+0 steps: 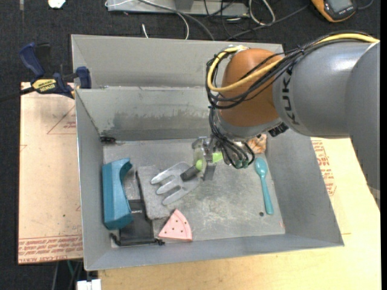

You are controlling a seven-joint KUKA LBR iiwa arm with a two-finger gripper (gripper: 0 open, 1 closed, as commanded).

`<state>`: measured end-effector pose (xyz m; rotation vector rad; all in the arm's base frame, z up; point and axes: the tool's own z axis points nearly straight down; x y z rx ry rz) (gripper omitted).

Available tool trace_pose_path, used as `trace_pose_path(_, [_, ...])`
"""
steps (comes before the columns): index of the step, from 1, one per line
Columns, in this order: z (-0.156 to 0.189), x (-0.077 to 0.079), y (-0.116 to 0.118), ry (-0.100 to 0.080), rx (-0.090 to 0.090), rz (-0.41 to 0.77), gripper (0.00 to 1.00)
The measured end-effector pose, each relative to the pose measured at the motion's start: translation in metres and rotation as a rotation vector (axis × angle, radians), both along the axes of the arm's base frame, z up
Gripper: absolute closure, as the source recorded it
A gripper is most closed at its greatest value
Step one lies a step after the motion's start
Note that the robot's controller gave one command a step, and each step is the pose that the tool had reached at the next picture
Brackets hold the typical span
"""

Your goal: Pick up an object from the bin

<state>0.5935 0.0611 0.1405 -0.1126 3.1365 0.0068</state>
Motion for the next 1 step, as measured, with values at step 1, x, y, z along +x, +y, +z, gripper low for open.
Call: trace_pose_path(1, [0.0456, 0.0004, 0.0003, -0.001, 0.0, 0.0, 1.0])
